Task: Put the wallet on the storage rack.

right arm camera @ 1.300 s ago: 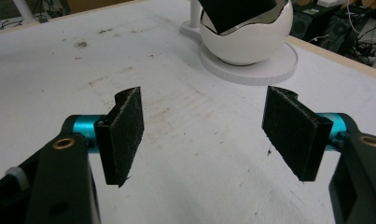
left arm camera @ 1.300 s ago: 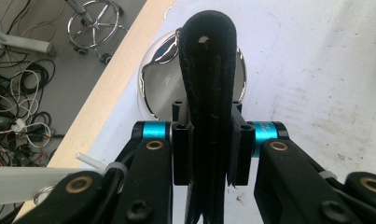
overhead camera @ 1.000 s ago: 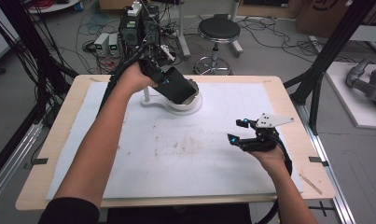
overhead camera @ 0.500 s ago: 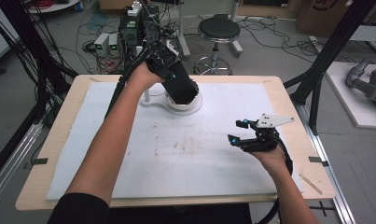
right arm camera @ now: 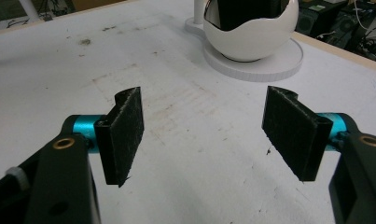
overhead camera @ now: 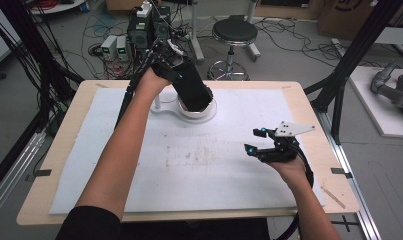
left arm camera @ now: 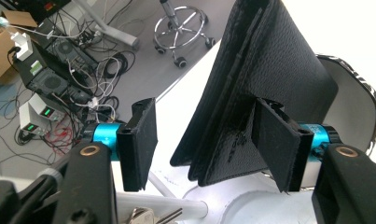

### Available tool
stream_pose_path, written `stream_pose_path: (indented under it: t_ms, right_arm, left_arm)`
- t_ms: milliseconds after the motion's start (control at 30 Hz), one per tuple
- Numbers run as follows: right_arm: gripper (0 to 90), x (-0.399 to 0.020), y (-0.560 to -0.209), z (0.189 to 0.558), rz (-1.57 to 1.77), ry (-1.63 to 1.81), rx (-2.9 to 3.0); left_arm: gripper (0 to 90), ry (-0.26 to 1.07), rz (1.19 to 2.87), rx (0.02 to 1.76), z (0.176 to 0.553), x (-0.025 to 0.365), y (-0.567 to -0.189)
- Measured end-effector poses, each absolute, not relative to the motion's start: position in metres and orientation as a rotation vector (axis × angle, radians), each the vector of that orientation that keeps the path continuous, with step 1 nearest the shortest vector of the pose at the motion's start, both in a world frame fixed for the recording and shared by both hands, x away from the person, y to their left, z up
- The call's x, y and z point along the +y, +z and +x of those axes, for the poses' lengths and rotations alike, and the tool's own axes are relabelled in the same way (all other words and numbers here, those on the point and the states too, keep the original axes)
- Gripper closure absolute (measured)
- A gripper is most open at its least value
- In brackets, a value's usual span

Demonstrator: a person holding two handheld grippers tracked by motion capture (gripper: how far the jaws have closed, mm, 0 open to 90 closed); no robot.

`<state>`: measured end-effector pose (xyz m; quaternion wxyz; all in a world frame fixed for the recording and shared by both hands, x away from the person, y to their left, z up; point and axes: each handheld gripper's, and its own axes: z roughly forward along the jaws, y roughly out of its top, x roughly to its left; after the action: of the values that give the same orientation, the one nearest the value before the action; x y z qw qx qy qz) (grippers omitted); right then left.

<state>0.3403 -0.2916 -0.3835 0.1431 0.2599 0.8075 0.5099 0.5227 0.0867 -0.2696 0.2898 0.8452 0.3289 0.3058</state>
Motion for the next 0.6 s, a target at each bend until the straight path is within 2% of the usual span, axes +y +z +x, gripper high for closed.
stream_pose_path:
  t_ms: [267, 600]
  right_arm:
    - [29.6, -0.291, -0.385, 0.342, 0.756, 1.462, 2.333]
    - [28.4, -0.292, -0.385, 0.341, 0.764, 1.465, 2.326]
  left_arm:
    - [33.0, 0.777, 2.172, 0.868, 0.518, 0.094, -0.260]
    - [29.2, 0.708, 2.111, 0.791, 0.496, 0.100, -0.246]
